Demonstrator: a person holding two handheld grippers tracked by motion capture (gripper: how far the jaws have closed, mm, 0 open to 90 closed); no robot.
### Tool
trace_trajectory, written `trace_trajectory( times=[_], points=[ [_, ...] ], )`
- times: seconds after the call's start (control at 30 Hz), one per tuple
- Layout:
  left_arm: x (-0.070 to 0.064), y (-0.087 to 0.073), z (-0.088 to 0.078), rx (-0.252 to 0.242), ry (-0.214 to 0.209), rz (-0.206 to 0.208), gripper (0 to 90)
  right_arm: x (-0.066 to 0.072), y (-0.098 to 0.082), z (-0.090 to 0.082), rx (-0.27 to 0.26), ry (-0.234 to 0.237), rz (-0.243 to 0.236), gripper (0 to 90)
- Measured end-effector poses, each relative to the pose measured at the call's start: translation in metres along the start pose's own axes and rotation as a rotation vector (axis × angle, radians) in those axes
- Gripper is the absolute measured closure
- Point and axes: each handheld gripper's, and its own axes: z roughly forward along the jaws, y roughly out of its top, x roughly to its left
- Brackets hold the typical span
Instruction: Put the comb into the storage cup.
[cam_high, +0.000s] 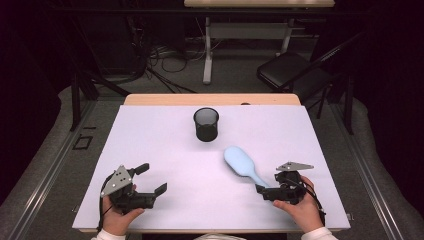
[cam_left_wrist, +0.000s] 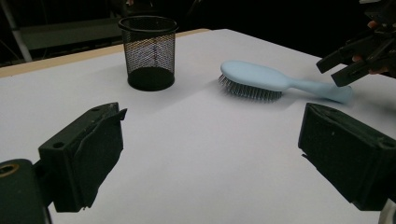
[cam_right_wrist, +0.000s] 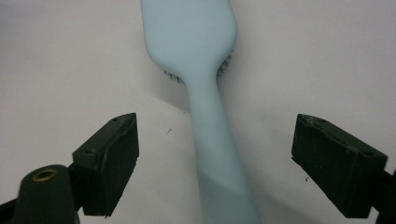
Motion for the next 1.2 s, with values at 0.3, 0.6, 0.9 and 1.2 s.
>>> trace_trajectory(
  times=[0.3, 0.6, 0.9, 1.2],
  points=[
    [0.0, 0.0, 0.0, 0.001, -0.001, -0.001, 6.6, 0.003, 0.002, 0.002, 0.021, -0.002, -0.016, 11.4],
    [-0.001, 0.0, 0.001, 0.004, -0.004, -0.003, 6.6, 0.006, 0.008, 0.002, 0.052, -0.009, -0.038, 4.2],
    [-0.001, 0.0, 0.001, -0.001, 0.004, -0.005, 6.6, 0.015, 0.016, 0.007, 0.118, -0.01, -0.091, 0.0],
    [-0.001, 0.0, 0.001, -0.003, 0.003, -0.004, 6.6, 0.013, 0.028, 0.009, 0.157, -0.001, -0.098, 0.0]
  ],
)
